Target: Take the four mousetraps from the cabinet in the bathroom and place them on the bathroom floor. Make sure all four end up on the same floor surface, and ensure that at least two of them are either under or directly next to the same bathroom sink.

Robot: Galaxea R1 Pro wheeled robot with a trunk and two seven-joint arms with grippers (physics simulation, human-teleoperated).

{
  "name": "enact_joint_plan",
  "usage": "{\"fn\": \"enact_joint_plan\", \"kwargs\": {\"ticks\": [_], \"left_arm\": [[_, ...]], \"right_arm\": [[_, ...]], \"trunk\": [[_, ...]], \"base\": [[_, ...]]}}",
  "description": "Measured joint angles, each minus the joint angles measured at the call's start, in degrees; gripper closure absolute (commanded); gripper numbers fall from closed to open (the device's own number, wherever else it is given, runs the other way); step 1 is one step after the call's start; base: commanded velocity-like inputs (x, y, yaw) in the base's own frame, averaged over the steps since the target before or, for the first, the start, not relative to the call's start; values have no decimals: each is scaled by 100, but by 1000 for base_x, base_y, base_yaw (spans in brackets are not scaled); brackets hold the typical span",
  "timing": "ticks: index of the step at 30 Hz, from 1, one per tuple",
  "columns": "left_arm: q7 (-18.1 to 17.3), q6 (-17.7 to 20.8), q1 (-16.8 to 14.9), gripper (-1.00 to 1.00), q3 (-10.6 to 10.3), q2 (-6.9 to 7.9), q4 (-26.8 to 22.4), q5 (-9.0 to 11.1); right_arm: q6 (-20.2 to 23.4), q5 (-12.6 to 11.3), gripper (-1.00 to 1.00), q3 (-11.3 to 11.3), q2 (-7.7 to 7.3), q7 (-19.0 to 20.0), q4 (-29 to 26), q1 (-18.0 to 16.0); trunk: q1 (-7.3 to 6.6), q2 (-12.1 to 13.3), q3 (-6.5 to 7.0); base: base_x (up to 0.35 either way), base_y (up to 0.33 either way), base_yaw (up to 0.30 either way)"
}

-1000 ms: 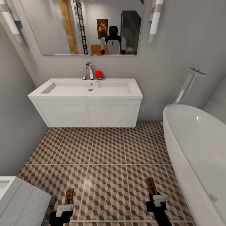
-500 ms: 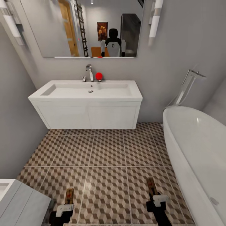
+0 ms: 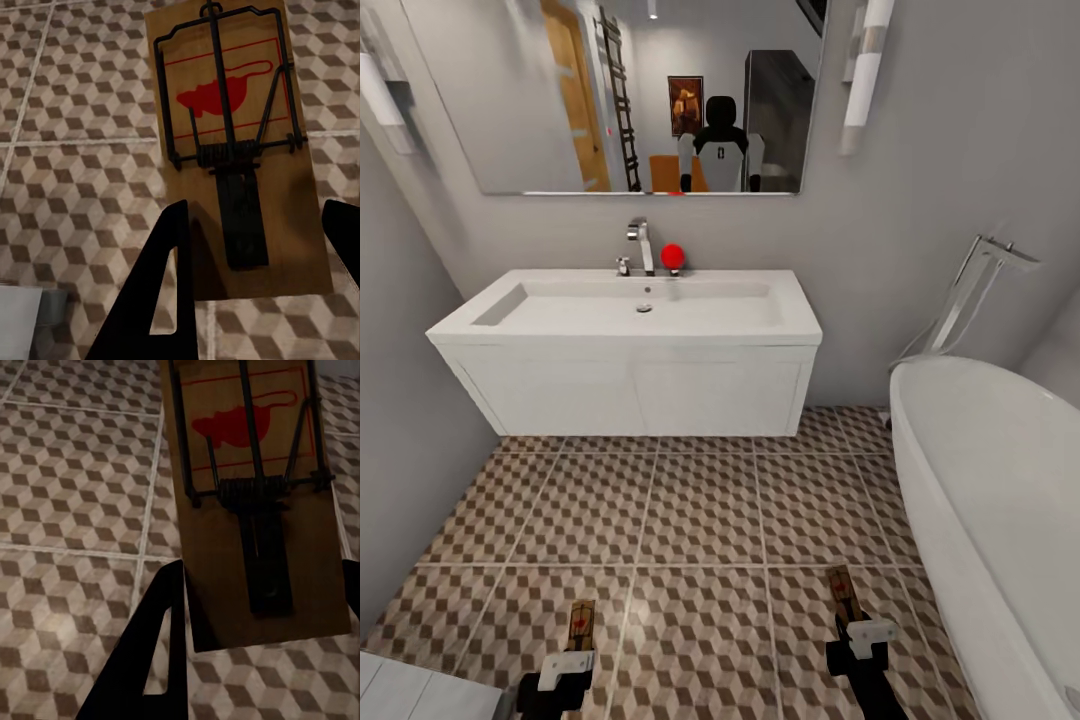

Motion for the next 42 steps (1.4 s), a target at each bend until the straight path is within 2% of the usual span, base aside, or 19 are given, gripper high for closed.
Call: {"fn": "enact_joint_plan", "kwargs": {"ticks": [8,19,27,42], "left_arm": [[0,0,0,100,0,0,0,0],[0,0,0,100,-1,-11,0,-2],[0,0,2,100,-1,-111,1,-3],[0,0,2,100,0,-116,1,1]], "right_arm": [[0,2,100,0,0,0,0,0],[1,2,100,0,0,-1,0,0],[2,0,100,0,0,-1,0,0],[0,4,100,-4,0,-1,0,0]], "trunk": [[3,0,0],[4,0,0],[4,0,0],[4,0,0]], "base": [[223,0,0],[10,0,0],[0,0,0],[0,0,0]]}}
